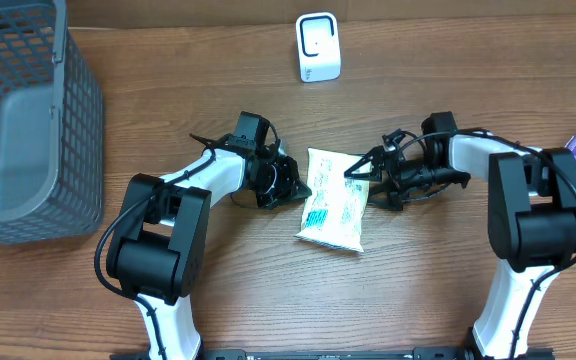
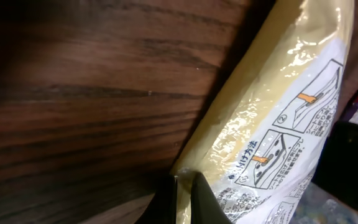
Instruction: Scan the item barcode
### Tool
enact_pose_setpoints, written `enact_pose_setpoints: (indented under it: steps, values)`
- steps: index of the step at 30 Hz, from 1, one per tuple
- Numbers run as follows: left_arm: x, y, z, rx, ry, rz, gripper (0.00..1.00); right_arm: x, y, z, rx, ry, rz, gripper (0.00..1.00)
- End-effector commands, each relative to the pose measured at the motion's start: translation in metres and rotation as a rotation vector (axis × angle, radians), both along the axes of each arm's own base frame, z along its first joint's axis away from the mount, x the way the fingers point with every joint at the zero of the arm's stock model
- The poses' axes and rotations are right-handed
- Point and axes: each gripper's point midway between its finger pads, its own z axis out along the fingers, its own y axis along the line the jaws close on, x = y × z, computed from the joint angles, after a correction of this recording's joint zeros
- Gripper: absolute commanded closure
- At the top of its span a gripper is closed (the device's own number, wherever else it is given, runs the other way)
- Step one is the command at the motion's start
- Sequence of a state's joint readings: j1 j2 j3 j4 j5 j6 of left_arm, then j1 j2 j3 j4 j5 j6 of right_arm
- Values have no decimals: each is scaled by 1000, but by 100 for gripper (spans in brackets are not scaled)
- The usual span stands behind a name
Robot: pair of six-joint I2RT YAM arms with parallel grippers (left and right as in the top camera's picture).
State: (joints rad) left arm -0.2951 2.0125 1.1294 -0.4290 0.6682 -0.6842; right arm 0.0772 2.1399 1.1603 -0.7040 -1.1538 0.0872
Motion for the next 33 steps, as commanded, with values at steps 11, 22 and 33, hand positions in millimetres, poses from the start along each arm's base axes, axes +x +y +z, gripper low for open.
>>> enact_pose_setpoints:
  steps: [11,22,33]
  values:
    - [-1,11,-22,98,45,67,96,-123,-41,-114,-367,454,-5,45]
    - [-2,8,-21,81,52,68,96,-123,-30,-110,-306,454,-17,41]
    - [-11,-10,-20,73,66,46,96,-118,-17,-116,-342,491,-45,77]
